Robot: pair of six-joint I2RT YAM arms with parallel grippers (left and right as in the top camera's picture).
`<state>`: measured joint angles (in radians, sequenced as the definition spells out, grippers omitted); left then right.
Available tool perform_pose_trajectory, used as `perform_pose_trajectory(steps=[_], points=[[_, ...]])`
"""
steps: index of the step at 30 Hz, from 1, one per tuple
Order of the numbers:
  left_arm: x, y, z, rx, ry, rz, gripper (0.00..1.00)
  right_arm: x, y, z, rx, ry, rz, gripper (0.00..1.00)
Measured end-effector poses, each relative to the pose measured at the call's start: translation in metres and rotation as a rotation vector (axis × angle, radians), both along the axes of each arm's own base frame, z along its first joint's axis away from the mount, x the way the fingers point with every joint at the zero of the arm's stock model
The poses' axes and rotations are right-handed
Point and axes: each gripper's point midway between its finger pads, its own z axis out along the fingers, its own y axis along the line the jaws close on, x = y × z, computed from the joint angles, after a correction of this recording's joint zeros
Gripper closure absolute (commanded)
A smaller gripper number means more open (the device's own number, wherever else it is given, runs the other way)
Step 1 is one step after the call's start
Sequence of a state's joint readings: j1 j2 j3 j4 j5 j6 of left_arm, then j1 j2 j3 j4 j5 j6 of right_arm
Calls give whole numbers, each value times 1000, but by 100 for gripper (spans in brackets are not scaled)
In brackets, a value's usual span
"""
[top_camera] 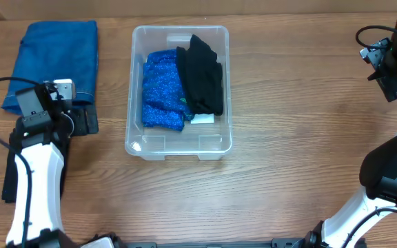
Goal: Pack container
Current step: 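Move the left gripper down onto the black cloth left of the container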
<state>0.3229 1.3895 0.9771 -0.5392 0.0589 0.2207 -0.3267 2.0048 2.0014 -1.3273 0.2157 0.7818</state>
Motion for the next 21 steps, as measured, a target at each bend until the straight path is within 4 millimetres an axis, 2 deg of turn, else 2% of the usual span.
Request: perform_pose_trajectory(steps=[5, 9, 14, 18, 21], points=[[-1, 5, -28, -5, 85, 16, 0, 0, 0, 0, 0, 0, 0, 0], [-10, 27, -46, 52, 159, 88, 0, 0, 0, 0, 0, 1, 0, 0], [-29, 58, -55, 99, 224, 216, 0, 0, 0, 0, 0, 0, 0, 0], [-43, 66, -59, 94, 263, 276, 0, 0, 0, 0, 0, 0, 0, 0], [-50, 63, -62, 91, 297, 275, 0, 0, 0, 0, 0, 0, 0, 0]])
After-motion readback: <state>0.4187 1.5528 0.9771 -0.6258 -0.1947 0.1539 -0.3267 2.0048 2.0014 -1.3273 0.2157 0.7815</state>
